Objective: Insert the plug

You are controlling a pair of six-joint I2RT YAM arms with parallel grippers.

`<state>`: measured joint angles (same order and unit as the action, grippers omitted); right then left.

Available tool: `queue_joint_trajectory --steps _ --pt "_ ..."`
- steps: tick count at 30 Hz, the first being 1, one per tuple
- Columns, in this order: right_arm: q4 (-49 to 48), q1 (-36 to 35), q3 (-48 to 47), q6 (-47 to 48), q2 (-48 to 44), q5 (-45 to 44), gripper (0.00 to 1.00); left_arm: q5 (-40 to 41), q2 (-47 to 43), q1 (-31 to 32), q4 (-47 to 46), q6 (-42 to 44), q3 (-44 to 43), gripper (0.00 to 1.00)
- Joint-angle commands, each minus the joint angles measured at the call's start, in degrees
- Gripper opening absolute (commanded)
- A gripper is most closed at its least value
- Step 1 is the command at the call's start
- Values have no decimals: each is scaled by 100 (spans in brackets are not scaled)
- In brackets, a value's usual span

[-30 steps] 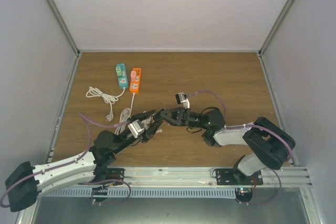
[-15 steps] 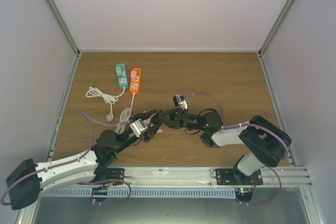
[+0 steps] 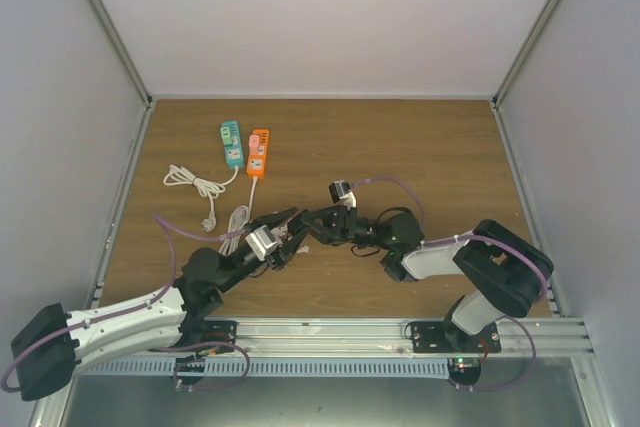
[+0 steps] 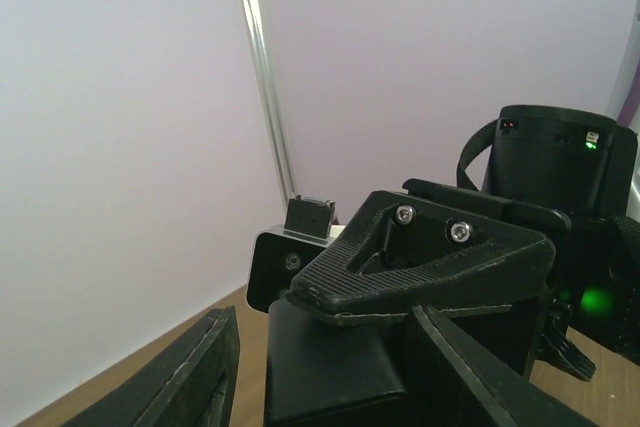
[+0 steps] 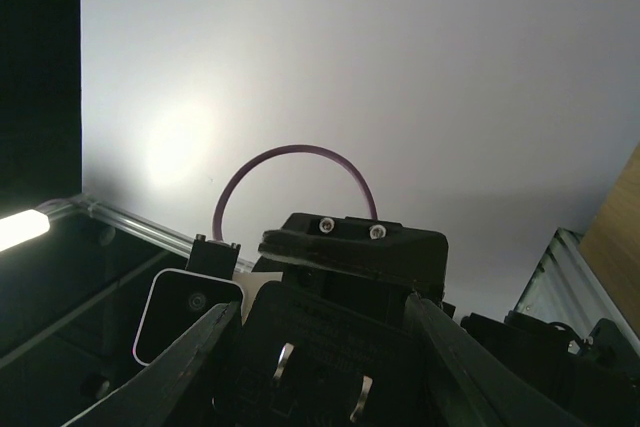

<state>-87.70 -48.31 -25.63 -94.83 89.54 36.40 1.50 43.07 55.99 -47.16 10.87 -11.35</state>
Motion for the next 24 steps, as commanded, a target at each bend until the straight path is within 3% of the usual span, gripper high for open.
queue_joint_trajectory --steps 1,20,24 --pt "-693 -73 -125 137 -105 -37 5 262 -12 -18 -395 -134 36 50" --pt "-556 -44 -206 285 -207 7 5 290 79 -149 -412 -261 91 49" --pt "-538 -38 -215 298 -225 18 5 279 55 -167 -497 -274 149 35"
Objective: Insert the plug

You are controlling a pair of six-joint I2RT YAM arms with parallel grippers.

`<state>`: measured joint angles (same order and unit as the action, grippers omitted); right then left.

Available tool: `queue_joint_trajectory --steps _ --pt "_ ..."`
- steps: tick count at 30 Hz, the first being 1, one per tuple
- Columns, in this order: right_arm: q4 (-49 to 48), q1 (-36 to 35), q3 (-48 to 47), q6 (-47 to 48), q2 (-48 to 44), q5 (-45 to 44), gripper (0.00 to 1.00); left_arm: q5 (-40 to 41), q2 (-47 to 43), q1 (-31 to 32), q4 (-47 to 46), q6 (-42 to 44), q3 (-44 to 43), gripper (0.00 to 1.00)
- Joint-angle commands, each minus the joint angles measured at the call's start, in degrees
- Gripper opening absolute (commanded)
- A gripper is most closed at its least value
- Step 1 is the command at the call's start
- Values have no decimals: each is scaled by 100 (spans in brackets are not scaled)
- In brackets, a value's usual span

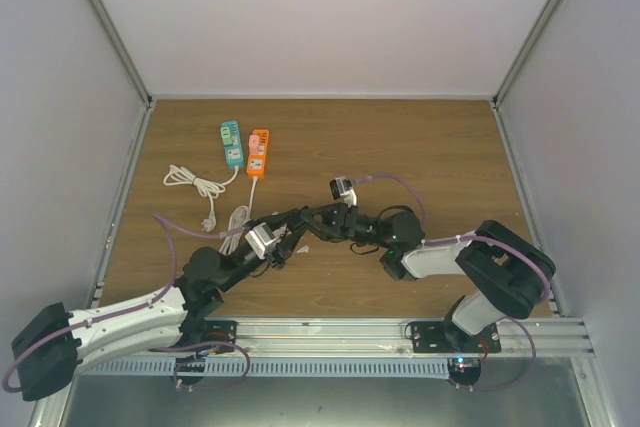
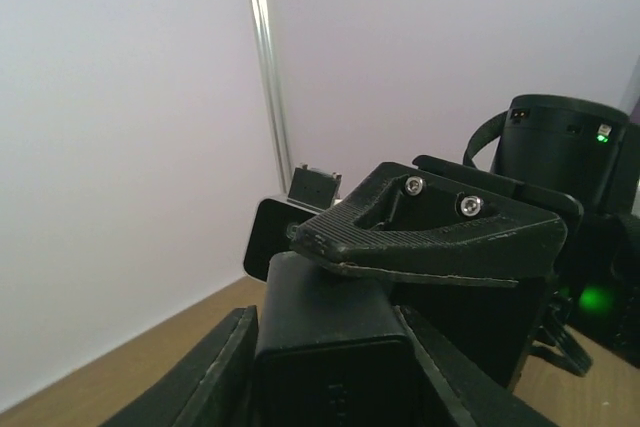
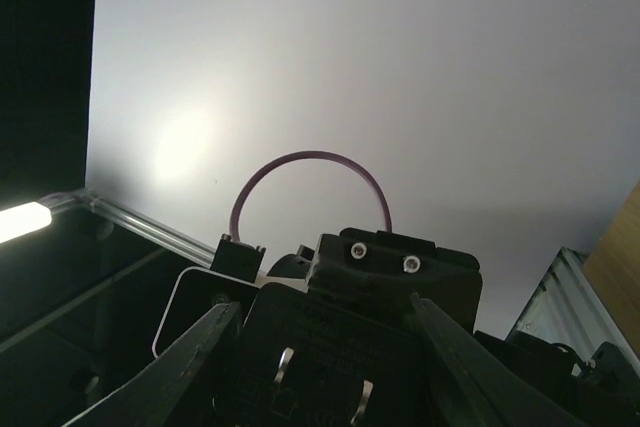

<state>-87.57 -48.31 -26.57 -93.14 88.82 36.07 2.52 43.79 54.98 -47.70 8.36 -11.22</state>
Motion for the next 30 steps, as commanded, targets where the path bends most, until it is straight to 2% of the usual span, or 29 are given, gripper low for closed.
queue_joint_trajectory --steps 1,3,5,7,9,10,11,13,14,15,17,19,21,25,27,30 --pt "-543 -31 -114 136 -153 57 5 159 -30 -69 -456 -27 152 31" --pt "-548 -25 -104 139 -149 54 5 112 -58 -75 -459 -19 156 19" --pt "-557 -12 -94 141 -153 57 5 118 -76 -75 -464 -18 168 2" --pt "-543 -7 -94 166 -163 61 6 145 -100 -84 -493 -10 190 0" --pt "-479 -11 -86 249 -203 59 13 158 -132 -90 -467 -4 191 0" --pt "-367 -11 -93 337 -237 71 22 154 -151 -92 -440 5 183 0" --pt "-164 -5 -113 457 -306 95 39 154 -184 -93 -409 15 176 0" --pt "507 37 -156 863 -565 143 88 175 -254 -93 -325 26 156 0" --pt "1145 80 -163 1138 -778 139 98 198 -306 -97 -273 25 144 0" --pt "1534 142 -164 1473 -1037 91 99 220 -329 -101 -217 23 125 0" --pt "3764 309 -309 2291 -1815 -226 100 329 -382 -109 -92 5 93 0" --pt "5884 414 -717 3277 -2624 -1154 100 484 -420 -138 19 -53 29 0" --pt "7261 441 -980 3716 -3327 -1867 100 597 -388 -188 322 -150 -164 0" --pt "8756 688 -1511 4132 -4129 -2111 100 1076 0 -429 1692 -536 -1109 0" --pt "9608 776 -2038 4453 -4016 -2183 100 1201 235 -658 2561 -901 -1713 0" --pt "10711 1017 -2898 5087 -3320 -2116 100 895 495 -1129 3466 -1492 -2456 0"
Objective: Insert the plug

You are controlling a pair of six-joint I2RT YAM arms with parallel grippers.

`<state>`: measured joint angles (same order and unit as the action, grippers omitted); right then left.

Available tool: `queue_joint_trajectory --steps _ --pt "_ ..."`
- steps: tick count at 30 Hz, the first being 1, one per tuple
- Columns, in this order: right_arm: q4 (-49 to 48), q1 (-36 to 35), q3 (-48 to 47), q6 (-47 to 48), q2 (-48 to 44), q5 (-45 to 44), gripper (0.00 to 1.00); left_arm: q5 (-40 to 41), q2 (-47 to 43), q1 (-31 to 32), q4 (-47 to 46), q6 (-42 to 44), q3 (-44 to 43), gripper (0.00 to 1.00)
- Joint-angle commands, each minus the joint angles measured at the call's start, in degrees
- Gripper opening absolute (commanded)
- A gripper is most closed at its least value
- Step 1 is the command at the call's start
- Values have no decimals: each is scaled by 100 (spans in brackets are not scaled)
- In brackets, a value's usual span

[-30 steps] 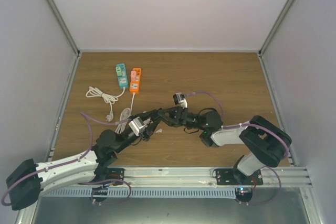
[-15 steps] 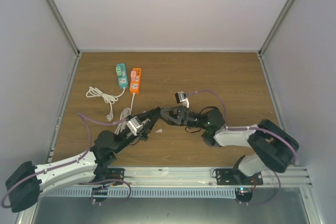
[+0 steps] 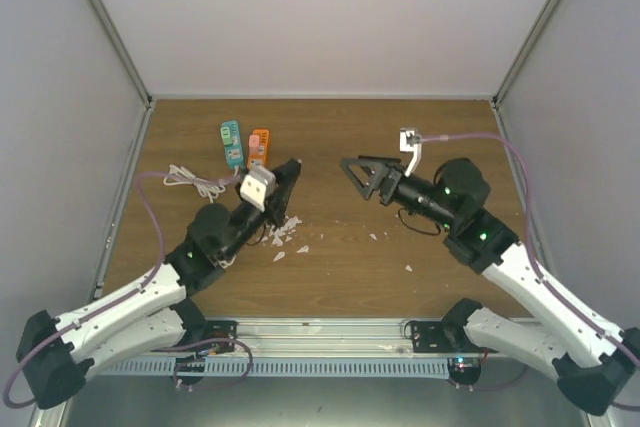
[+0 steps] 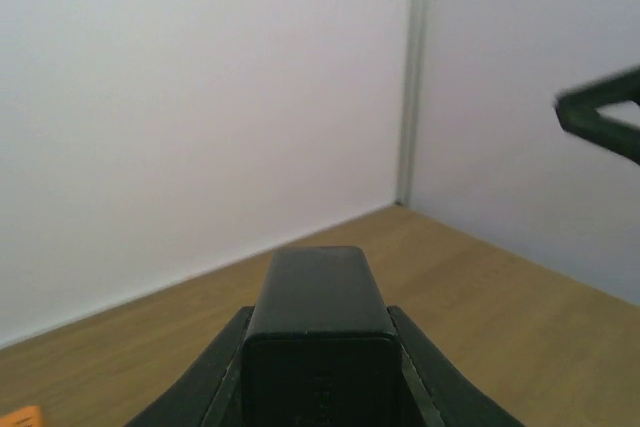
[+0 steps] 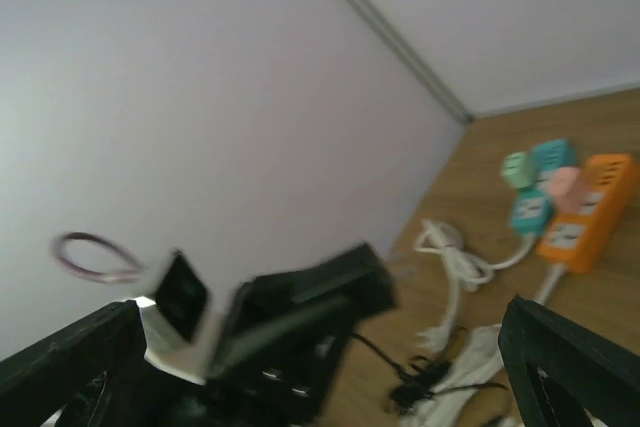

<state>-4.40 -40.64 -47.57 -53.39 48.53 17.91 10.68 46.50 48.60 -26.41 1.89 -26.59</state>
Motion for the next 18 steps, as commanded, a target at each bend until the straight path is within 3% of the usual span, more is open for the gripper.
queue_joint_trajectory --steps 1,6,10,12,18 --pt "2575 349 -993 1275 966 -247 100 4 353 -654 1615 -985 -1183 0" --pt "2557 816 -1363 1587 1870 -36 100 -271 1306 -1311 3458 -802 -2949 0" --pt "2583 1036 -1729 1941 2613 5 100 386 2276 -1609 4776 -576 -4244 0" --pt "2728 1089 -1802 1885 2953 -4 100 131 2510 -1892 4783 -690 -4327 0" --pt "1846 1084 -787 1567 2979 -261 98 -592 3057 -2179 5083 -1477 -4854 0"
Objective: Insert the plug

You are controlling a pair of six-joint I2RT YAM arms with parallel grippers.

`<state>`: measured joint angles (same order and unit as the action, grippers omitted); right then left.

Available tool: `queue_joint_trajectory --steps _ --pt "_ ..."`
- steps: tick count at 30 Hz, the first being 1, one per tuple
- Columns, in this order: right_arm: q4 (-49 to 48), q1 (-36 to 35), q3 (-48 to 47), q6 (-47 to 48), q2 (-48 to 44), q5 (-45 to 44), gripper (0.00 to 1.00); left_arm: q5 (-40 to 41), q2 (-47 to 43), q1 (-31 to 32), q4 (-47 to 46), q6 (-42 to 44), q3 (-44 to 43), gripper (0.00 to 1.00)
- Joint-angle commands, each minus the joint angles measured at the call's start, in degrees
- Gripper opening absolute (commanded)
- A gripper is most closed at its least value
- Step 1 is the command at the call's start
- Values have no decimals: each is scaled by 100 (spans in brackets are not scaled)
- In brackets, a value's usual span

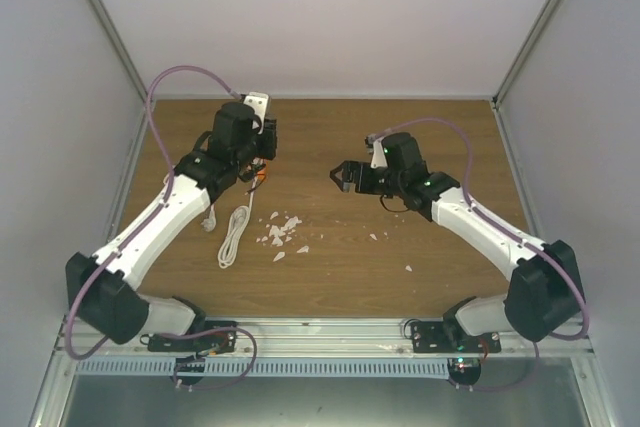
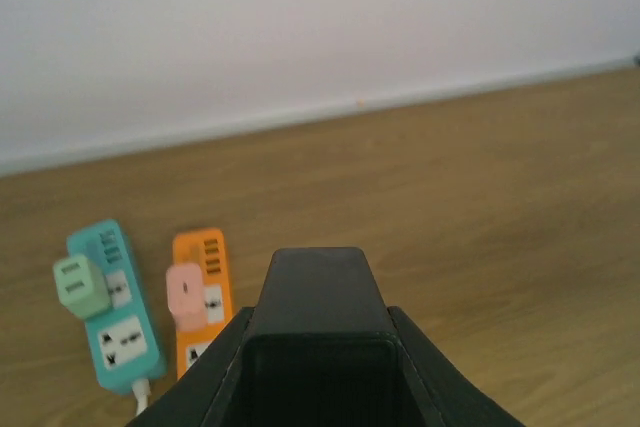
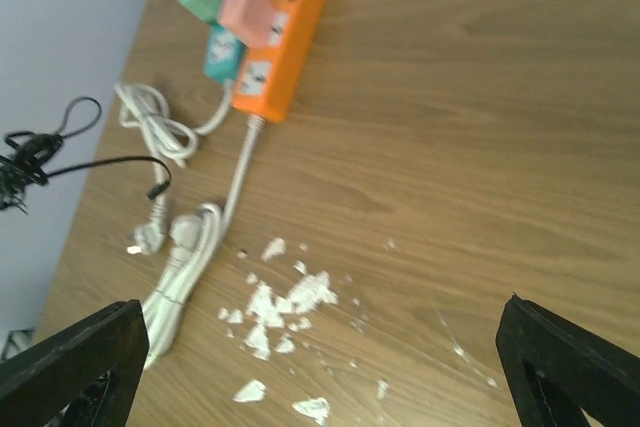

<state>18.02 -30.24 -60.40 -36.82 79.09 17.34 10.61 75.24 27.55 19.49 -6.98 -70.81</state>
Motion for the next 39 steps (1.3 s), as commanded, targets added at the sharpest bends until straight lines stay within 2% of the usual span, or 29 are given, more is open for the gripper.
queue_joint_trajectory --steps 1,6,12,15,22,27,33,39 --pt "-445 33 564 -118 -63 -315 99 -759 156 -74 457 -665 -464 0" --pt "-713 36 964 -258 -63 -979 99 -233 145 -150 799 -766 -860 0" --pt "-793 36 1078 -354 160 -1425 99 -283 1106 -311 2131 -337 -2036 0" --pt "-800 31 1138 -417 133 -1717 100 -152 1247 -431 2696 -709 -2296 0" --pt "-977 34 1315 -476 49 -2097 100 245 -532 -466 1803 -1361 -1427 0" --pt "-1019 33 1280 -465 295 -2025 100 213 -971 -464 1657 -1383 -501 0" --pt "-1023 34 1159 -435 688 -1996 100 615 16 -531 1427 -1529 533 0" --pt "-1098 36 1119 -432 994 -1790 100 362 1397 -658 1449 -1651 283 0"
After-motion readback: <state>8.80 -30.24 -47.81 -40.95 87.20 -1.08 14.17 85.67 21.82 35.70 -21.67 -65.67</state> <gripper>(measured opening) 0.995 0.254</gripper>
